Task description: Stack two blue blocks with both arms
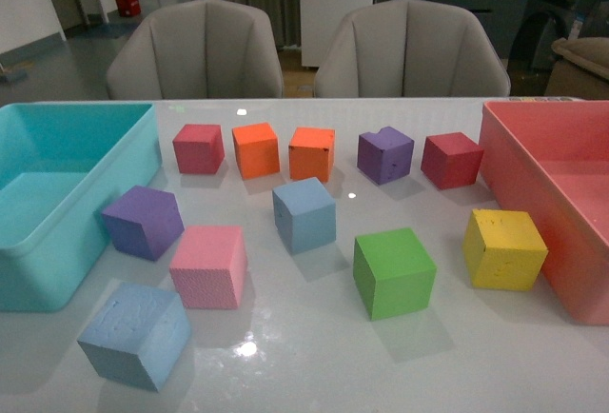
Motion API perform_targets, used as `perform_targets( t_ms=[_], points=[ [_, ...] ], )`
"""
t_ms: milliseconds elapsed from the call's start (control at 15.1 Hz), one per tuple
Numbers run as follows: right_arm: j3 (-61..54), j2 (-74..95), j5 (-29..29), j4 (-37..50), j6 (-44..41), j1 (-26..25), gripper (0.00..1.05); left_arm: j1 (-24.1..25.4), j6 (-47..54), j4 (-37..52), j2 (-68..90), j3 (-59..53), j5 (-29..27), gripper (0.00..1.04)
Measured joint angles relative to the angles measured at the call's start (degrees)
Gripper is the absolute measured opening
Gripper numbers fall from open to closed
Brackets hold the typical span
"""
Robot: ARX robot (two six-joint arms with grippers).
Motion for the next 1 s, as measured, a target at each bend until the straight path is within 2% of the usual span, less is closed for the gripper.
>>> perform_targets(
  t_ms=[133,266,398,531,996],
  points=[
    [0.0,0.0,0.0,0.0,0.0,0.0,0.98,-3.6,0.0,18.7,22.3,3.2,-1.4,0.98],
    [0.0,0.0,0.0,0.0,0.0,0.0,0.98,-6.1,0.0,30.6,43.1,9.2,-3.3,0.98],
    [0.0,0.0,0.0,0.0,0.0,0.0,0.98,-7.0,-0.4,31.6,56.7,10.9,-3.7,0.98],
    [0.0,0.0,0.0,0.0,0.0,0.0,0.98,-6.5,-0.7,31.5,63.8,12.6,-3.6,0.98],
    [0.0,0.0,0.0,0.0,0.0,0.0,0.98,-2.7,-2.1,33.1,74.2,17.1,-2.5,0.98]
  ],
)
